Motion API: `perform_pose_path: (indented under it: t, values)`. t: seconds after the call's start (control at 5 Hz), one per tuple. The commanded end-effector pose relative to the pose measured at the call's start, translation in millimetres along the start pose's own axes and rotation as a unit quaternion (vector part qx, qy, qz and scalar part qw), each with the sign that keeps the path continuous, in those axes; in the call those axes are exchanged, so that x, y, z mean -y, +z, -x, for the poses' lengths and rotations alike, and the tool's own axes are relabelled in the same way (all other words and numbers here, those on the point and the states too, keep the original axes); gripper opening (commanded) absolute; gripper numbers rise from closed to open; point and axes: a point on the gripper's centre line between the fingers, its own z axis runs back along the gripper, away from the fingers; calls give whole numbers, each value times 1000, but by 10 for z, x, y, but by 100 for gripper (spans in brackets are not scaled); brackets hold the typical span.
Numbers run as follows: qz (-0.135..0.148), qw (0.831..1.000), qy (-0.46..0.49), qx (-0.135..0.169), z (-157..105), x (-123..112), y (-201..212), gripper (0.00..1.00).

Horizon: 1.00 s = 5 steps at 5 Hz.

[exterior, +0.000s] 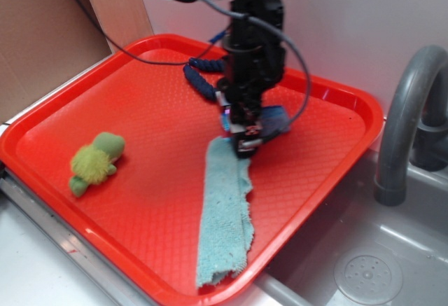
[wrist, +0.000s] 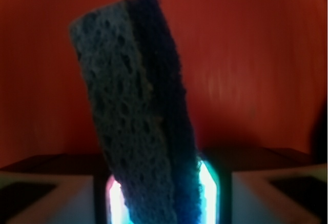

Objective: Grab the blue sponge.

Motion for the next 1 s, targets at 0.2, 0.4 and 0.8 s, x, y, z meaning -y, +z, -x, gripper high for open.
perform_pose_path:
  t: [0.2, 0.4, 0.8]
  values:
    - [7, 982, 132, 135, 886, -388, 1240, 0]
    - [3, 965, 213, 156, 1321, -545, 1326, 0]
    - [-4, 948, 268, 171, 1666, -639, 1472, 0]
